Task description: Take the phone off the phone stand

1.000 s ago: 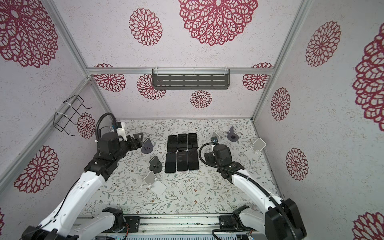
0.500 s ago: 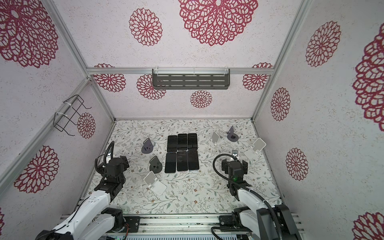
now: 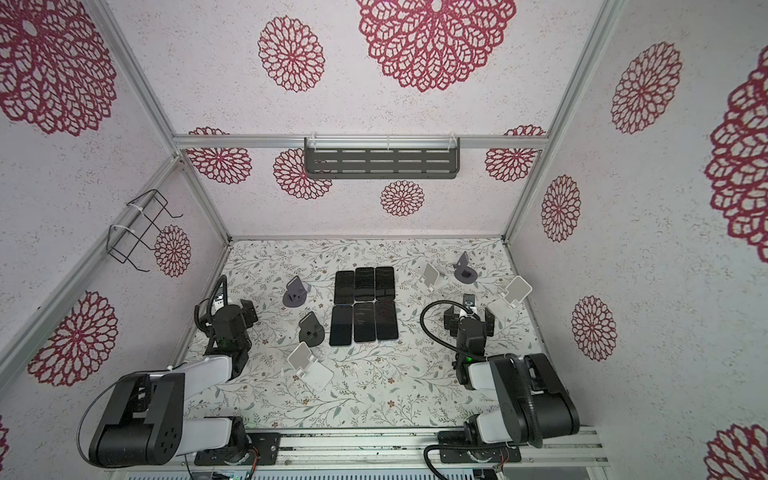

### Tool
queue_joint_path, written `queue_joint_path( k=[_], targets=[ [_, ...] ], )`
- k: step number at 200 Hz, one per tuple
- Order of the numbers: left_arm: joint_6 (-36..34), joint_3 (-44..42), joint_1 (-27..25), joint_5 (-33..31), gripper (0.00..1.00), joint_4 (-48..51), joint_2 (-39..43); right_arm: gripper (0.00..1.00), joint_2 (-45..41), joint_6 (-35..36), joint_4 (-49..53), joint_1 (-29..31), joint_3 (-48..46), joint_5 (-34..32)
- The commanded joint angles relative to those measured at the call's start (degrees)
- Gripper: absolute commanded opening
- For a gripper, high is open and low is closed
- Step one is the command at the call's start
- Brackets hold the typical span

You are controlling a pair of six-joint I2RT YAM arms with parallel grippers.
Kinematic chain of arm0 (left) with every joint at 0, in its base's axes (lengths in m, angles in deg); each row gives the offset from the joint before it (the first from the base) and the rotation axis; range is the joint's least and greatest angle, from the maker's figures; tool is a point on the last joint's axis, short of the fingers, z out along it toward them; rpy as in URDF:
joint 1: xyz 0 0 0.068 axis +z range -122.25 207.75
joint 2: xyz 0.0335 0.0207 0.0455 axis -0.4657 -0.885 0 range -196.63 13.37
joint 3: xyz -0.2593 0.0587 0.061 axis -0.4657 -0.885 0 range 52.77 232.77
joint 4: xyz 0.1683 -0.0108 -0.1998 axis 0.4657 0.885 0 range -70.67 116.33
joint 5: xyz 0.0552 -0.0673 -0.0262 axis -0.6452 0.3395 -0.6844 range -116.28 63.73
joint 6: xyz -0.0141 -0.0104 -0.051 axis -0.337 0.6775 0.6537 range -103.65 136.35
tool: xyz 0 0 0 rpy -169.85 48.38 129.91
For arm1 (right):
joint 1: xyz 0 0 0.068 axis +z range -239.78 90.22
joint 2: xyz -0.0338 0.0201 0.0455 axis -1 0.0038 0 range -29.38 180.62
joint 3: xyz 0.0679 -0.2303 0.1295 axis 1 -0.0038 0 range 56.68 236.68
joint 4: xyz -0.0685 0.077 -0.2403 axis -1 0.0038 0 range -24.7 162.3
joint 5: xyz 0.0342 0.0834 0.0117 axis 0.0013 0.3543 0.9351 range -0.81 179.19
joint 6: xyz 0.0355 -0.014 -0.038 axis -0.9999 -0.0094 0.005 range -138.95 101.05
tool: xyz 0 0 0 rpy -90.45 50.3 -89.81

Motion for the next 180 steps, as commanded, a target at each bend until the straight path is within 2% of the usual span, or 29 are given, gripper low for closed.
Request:
queue_joint_path(
  k=[1,24,38,48,61,66,75,79,95,112,127,180],
  targets=[
    [-0.65,0.65,0.84,3.35,0.96,-4.84,0.37,0.99,0.54,-1.00,-7.18,-1.80,0.37,3.27],
    [2.11,-1.31,2.22,8.59,0.96,-8.92,0.72,0.99,2.21,-2.78,-10.32,-3.54,-0.65,4.84],
    [2.48,-1.88,3.15,11.79,0.96,-13.36,-2.29,0.99,6.03,-3.20,-15.39,-4.29,-1.19,4.31],
    [2.03,-2.03,3.18,12.06,0.97,-17.12,-4.91,0.99,4.26,-4.09,-9.72,-4.50,0.10,4.98],
    [1.74,-2.14,3.26,13.16,0.97,-19.50,-7.59,0.99,5.29,-3.57,-11.60,-4.66,0.28,5.36],
    [1.59,-1.73,3.27,13.93,0.97,-19.17,-8.78,0.99,4.38,-4.09,-9.17,-4.79,0.55,5.64],
    [0.76,-0.14,3.31,15.30,1.00,-20.04,-11.60,0.99,5.42,-3.58,-11.45,-4.85,0.33,5.44],
    [-0.11,0.60,3.12,15.33,0.98,-20.02,-12.44,0.99,5.08,-3.83,-10.44,-4.82,0.53,5.54],
    [1.35,2.65,3.31,16.24,0.97,-11.84,-10.32,0.99,5.16,-4.12,-10.07,-4.95,0.82,5.30],
    [0.54,2.29,3.44,16.17,0.97,-15.60,-11.85,0.99,5.04,-4.09,-10.24,-5.02,0.68,5.07],
    [0.71,2.66,3.44,15.92,0.97,-13.02,-10.99,0.99,5.11,-4.06,-10.31,-5.02,0.70,5.13],
    [0.75,2.59,3.44,16.12,0.97,-14.10,-11.39,0.99,4.95,-4.32,-9.94,-4.93,0.82,4.79]
  ],
)
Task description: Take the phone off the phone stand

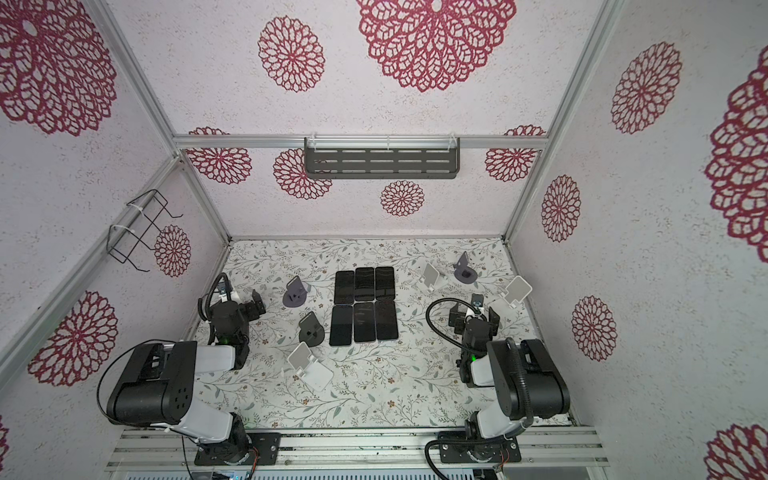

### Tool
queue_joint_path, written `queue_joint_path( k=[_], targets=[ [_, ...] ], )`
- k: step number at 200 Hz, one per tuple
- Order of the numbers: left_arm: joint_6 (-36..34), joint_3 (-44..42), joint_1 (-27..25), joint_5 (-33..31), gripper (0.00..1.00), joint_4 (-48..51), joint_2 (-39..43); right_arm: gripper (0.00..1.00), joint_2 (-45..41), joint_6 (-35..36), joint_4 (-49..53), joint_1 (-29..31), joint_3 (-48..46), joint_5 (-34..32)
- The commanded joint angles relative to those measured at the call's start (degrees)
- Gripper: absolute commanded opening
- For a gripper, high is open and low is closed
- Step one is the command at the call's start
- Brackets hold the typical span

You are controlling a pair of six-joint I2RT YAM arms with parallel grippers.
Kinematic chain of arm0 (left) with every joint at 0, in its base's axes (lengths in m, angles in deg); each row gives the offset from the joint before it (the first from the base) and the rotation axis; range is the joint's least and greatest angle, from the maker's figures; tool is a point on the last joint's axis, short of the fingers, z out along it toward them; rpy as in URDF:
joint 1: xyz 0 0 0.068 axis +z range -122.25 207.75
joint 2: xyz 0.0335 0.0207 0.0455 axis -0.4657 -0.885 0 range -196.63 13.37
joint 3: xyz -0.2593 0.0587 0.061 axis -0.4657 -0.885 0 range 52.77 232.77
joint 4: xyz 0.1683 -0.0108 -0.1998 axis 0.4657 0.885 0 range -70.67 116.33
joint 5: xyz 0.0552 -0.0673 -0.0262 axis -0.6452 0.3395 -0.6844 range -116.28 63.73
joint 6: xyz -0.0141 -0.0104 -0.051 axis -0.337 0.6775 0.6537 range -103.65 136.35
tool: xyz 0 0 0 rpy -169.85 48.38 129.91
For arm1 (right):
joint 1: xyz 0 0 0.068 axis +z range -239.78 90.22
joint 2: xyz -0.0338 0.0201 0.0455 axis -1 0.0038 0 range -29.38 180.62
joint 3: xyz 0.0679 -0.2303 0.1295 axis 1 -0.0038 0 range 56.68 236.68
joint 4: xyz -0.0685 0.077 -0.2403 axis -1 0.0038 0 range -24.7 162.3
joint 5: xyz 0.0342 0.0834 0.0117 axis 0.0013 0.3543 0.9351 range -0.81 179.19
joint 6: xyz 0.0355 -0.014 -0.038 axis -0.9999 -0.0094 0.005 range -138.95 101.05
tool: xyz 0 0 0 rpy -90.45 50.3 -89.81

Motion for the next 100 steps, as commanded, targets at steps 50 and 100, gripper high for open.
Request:
queue_joint_path(
  k=[50,100],
  targets=[
    [-0.62,0.51,0.41,0.57,0.97,-0.97,0.17,0.99,-0.38,-1.37,-2.19,-0.39,1.22,0.09],
    [-0.69,0.50,0.41,0.57,0.97,-0.94,0.18,0.99,-0.33,-1.83,-0.79,-0.73,1.88,0.77]
  ],
)
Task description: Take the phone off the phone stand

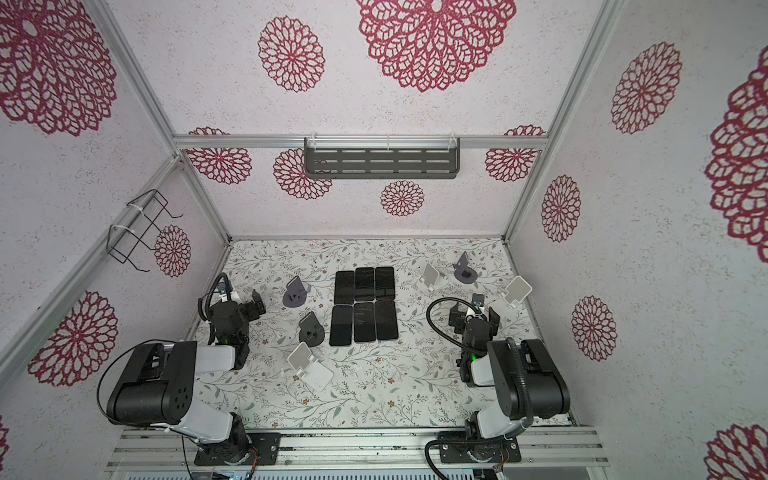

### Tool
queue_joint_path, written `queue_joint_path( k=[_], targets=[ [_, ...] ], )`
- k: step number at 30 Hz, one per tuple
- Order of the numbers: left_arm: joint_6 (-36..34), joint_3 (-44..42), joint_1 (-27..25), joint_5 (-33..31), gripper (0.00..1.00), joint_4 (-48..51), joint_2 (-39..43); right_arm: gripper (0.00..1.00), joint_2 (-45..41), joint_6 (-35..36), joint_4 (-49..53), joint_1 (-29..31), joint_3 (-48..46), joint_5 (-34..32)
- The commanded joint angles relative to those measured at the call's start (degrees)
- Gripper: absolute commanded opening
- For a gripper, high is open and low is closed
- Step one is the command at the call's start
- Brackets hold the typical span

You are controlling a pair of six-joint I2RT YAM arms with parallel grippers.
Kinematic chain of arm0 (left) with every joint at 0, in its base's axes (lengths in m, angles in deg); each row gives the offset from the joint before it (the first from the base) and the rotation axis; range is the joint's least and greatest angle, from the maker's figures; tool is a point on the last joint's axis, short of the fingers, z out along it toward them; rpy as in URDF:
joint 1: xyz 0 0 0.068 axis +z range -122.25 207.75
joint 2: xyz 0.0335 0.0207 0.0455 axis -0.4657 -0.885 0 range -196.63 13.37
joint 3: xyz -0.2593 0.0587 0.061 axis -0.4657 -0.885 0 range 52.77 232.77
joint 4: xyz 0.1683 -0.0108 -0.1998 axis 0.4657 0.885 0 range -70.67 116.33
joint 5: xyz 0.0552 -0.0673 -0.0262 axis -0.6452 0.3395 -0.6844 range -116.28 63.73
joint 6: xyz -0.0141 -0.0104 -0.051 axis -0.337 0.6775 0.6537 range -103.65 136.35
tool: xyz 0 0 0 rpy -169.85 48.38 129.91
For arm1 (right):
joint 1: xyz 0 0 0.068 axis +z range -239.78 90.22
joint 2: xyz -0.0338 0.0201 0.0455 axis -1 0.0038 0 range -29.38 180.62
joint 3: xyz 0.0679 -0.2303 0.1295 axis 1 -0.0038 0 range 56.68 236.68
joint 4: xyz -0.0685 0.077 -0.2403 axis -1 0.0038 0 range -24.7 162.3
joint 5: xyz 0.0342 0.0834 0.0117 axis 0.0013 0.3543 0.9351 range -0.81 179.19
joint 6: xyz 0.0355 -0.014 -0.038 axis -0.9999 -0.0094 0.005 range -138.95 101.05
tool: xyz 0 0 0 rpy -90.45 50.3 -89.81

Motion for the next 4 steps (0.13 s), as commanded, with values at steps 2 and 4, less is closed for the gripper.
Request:
queue_joint_path(
  k=[2,4],
  targets=[
    [-0.67,0.49,0.40,0.55,0.97,-0.93,0.15,0.99,-0.46,-1.21,-1.40,-0.53,1.25,0.40],
    [-0.70,0.43,0.38,0.55,0.97,-1.02,0.17,0.99,-0.49,-1.02,-2.49,-0.45,0.70,-0.27]
  ],
)
